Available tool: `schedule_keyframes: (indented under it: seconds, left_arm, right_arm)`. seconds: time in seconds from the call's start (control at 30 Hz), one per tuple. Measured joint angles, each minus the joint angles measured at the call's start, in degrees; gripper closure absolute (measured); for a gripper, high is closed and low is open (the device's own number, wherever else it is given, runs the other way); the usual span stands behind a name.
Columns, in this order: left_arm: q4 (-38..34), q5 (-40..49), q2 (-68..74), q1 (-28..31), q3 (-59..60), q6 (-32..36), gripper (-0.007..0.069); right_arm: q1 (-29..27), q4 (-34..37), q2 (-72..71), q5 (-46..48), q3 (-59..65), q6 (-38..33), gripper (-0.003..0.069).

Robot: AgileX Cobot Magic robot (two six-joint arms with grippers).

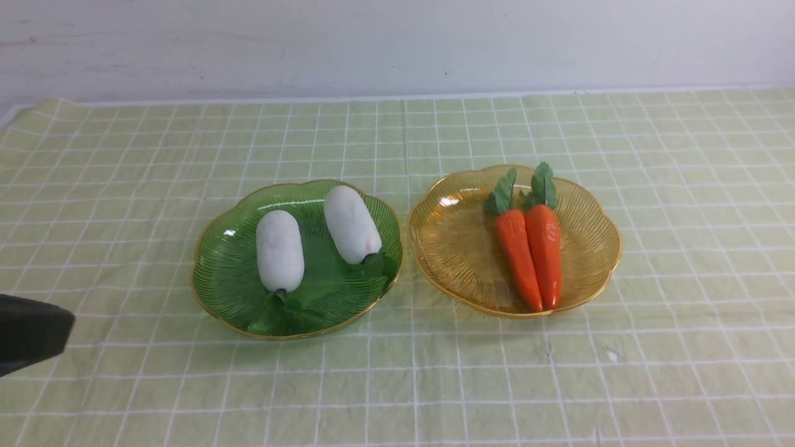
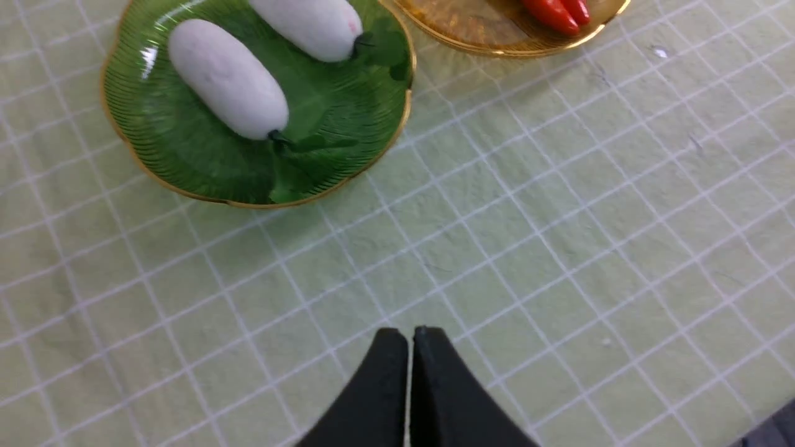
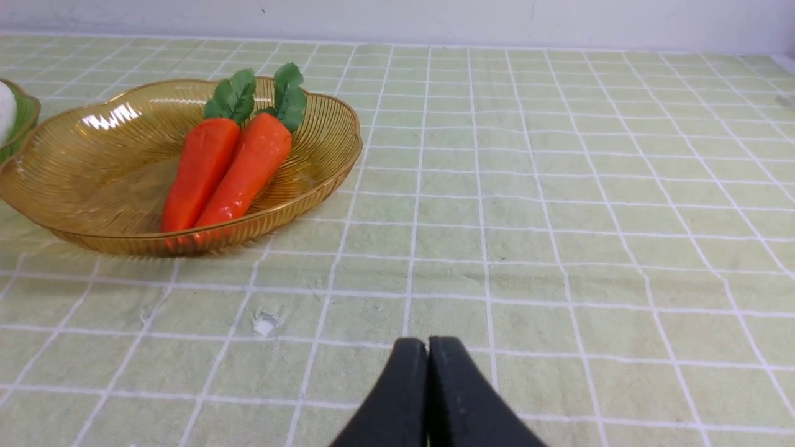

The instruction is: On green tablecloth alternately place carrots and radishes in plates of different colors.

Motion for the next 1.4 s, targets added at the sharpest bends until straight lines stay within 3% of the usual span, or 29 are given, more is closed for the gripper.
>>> schedule_keyframes:
  seconds: [0.17, 0.4, 0.47, 0.57, 0.63, 0.7, 0.83, 1.2, 1.4]
  left_arm:
    - [5.47, 0.00, -6.36, 0.00, 2.46, -1.56, 0.0632]
    - [3.23, -1.13, -20.11, 0.00, 14.12, -4.66, 0.0632]
    - [0.89, -7.53, -26.81, 0.00, 20.22, -5.74, 0.0632]
    - [-2.74, -27.27, -35.19, 0.00, 31.09, -8.02, 0.0632]
    - [-3.33, -34.18, -37.33, 0.00, 33.72, -8.22, 0.0632]
    - [-3.87, -46.47, -40.25, 0.00, 39.55, -8.48, 0.0632]
    - [-4.24, -59.64, -40.96, 0.00, 45.75, -8.48, 0.0632]
    - [-4.24, -63.04, -40.96, 0.00, 53.94, -7.67, 0.0632]
    - [0.08, -60.12, -40.96, 0.00, 58.73, -7.37, 0.0632]
  right_arm:
    - [0.00, -0.05, 0.00, 0.00, 0.00, 0.00, 0.0673]
    - [0.00, -0.05, 0.00, 0.00, 0.00, 0.00, 0.0673]
    - [0.00, -0.05, 0.00, 0.00, 0.00, 0.00, 0.0673]
    - [0.00, -0.05, 0.00, 0.00, 0.00, 0.00, 0.0673]
    - [0.00, -0.05, 0.00, 0.00, 0.00, 0.00, 0.0673]
    - [0.00, -0.05, 0.00, 0.00, 0.00, 0.00, 0.0673]
    - [0.00, -0.05, 0.00, 0.00, 0.00, 0.00, 0.0673]
    - [0.00, -0.05, 0.00, 0.00, 0.00, 0.00, 0.0673]
    - [0.00, -0.05, 0.00, 0.00, 0.00, 0.00, 0.0673]
